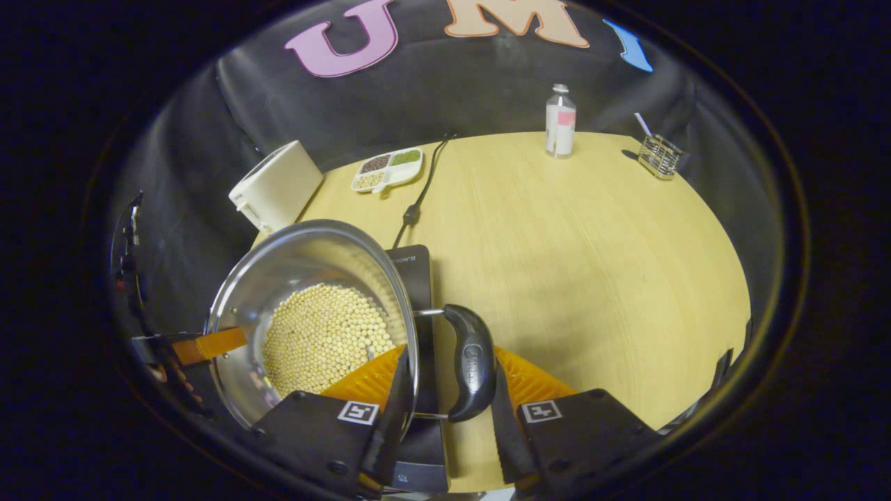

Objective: First push the handle of the pot to place it horizontally, then grasp the pot with both hands and set it on the induction cooktop.

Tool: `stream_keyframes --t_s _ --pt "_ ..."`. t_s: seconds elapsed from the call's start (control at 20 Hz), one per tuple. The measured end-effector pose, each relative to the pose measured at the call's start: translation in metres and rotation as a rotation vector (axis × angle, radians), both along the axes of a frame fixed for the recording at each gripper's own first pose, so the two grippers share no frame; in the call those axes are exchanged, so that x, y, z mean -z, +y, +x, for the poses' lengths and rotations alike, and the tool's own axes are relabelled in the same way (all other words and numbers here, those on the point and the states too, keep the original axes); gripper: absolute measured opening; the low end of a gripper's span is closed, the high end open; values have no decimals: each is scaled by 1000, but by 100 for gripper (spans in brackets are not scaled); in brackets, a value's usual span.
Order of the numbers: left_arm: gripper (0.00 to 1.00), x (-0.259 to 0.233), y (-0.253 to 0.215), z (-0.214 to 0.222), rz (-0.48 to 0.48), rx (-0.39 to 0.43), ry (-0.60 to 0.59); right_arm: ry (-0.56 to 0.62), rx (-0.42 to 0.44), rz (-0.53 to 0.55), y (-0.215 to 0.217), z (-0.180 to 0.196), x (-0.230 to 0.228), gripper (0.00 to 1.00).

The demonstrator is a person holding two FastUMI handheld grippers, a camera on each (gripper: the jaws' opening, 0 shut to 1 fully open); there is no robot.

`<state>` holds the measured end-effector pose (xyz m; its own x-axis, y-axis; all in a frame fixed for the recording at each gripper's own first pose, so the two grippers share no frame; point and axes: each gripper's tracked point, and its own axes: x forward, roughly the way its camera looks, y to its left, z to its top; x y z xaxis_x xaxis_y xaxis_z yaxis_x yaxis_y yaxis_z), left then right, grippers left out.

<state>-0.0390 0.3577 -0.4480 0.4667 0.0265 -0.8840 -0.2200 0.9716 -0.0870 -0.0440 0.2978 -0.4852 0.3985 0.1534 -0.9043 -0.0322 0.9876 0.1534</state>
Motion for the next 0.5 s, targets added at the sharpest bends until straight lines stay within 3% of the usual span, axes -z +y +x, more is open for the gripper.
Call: stream_keyframes --t_s 0.2,0.3,0.4,0.45,0.5 --pt "72 -4 2 1 22 7 -5 -12 -17 -10 -1 1 -5 59" --pt "73 -6 2 2 39 14 -2 -21 -22 -13 -1 4 -4 66" --pt "77 -8 4 4 59 20 -11 -29 -21 -9 1 6 -7 66" --pt "73 -10 5 5 74 24 -13 -32 -20 -10 1 6 -8 77" --pt "75 -11 6 6 85 24 -18 -37 -19 -11 0 7 -8 82"
